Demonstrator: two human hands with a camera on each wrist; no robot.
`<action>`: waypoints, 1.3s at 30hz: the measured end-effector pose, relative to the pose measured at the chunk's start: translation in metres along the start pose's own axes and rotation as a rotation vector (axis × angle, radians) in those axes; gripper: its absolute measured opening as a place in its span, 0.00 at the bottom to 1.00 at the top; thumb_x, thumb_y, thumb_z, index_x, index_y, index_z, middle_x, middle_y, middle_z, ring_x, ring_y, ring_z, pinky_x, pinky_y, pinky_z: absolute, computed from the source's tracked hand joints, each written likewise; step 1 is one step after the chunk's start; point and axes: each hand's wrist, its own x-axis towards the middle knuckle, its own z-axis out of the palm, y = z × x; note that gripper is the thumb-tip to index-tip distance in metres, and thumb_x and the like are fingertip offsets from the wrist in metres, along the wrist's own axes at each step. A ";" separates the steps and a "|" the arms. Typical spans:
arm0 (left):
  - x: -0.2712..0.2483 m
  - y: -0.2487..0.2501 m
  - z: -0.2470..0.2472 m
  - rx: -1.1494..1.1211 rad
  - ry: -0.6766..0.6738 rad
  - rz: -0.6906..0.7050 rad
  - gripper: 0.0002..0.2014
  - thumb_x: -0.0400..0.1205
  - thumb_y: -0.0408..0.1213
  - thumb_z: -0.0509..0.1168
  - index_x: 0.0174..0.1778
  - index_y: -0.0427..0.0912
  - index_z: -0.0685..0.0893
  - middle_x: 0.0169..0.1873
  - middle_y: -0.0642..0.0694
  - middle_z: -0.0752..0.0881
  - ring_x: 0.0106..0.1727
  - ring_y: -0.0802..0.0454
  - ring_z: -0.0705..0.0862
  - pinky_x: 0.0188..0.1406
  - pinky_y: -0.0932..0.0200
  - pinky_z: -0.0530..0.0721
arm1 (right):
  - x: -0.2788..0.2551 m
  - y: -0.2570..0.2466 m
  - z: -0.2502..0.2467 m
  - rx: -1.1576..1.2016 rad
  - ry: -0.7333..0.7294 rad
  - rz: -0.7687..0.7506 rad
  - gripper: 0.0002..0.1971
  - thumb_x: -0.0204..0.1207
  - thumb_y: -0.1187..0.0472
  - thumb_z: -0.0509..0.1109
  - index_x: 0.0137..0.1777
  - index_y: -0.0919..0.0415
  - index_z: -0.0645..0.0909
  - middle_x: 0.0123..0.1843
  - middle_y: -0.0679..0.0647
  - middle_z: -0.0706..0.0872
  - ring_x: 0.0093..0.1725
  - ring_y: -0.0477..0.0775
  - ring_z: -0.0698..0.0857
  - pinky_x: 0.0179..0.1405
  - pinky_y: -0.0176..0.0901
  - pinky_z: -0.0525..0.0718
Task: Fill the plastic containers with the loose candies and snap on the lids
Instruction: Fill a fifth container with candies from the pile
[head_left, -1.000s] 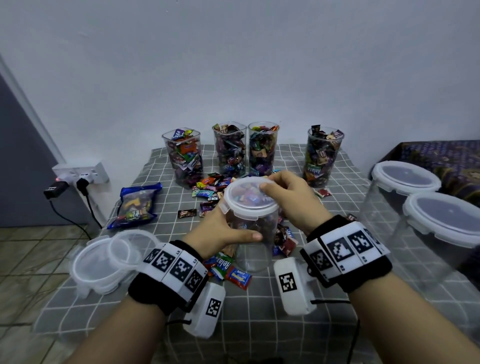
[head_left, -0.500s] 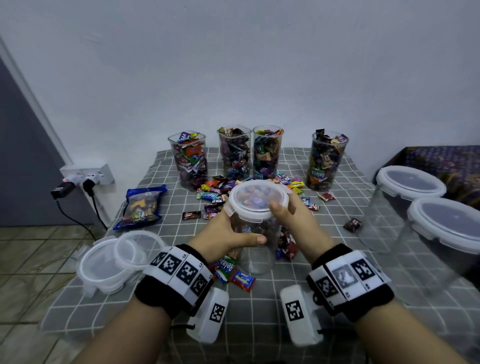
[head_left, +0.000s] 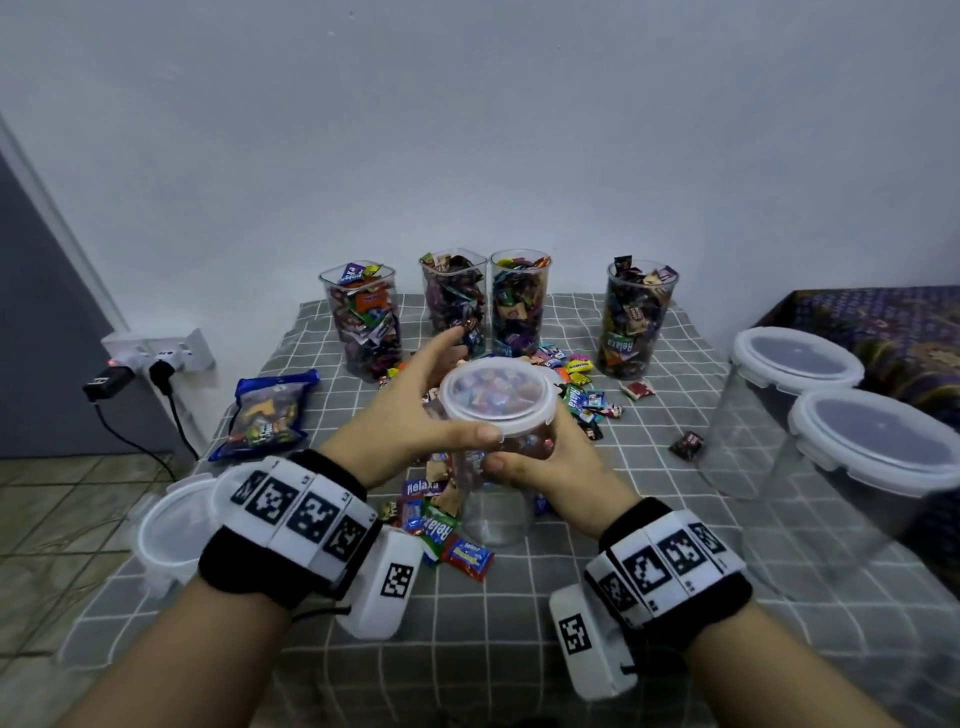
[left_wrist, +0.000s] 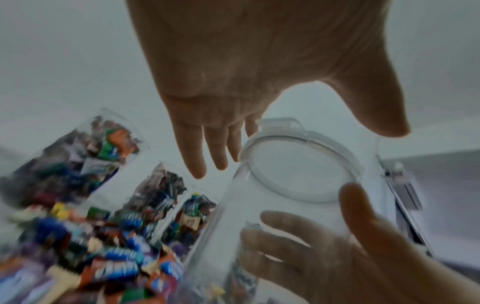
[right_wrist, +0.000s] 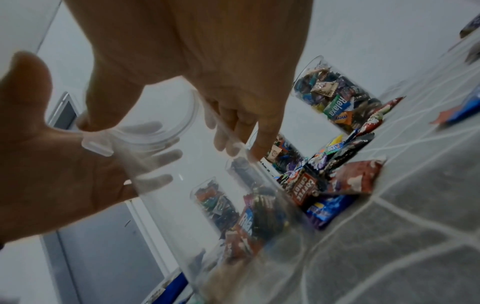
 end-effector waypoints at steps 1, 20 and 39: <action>0.003 0.005 0.000 0.078 -0.013 -0.004 0.64 0.42 0.67 0.78 0.76 0.61 0.59 0.67 0.59 0.72 0.65 0.76 0.73 0.63 0.75 0.74 | 0.000 0.000 0.000 0.004 -0.003 0.002 0.38 0.59 0.69 0.77 0.71 0.59 0.66 0.63 0.50 0.81 0.59 0.36 0.83 0.56 0.30 0.80; -0.024 0.017 -0.048 0.273 0.269 -0.038 0.60 0.42 0.68 0.76 0.74 0.52 0.73 0.63 0.59 0.80 0.58 0.68 0.81 0.60 0.64 0.79 | 0.001 0.002 -0.002 -0.050 -0.009 0.053 0.30 0.62 0.69 0.80 0.57 0.45 0.70 0.57 0.45 0.81 0.57 0.42 0.83 0.51 0.28 0.82; -0.096 -0.083 -0.095 0.972 0.274 -0.541 0.43 0.65 0.61 0.75 0.75 0.52 0.70 0.77 0.51 0.68 0.73 0.46 0.70 0.73 0.49 0.68 | -0.004 0.000 0.002 -0.110 0.072 0.021 0.33 0.51 0.50 0.83 0.55 0.41 0.71 0.55 0.39 0.81 0.57 0.41 0.81 0.58 0.38 0.80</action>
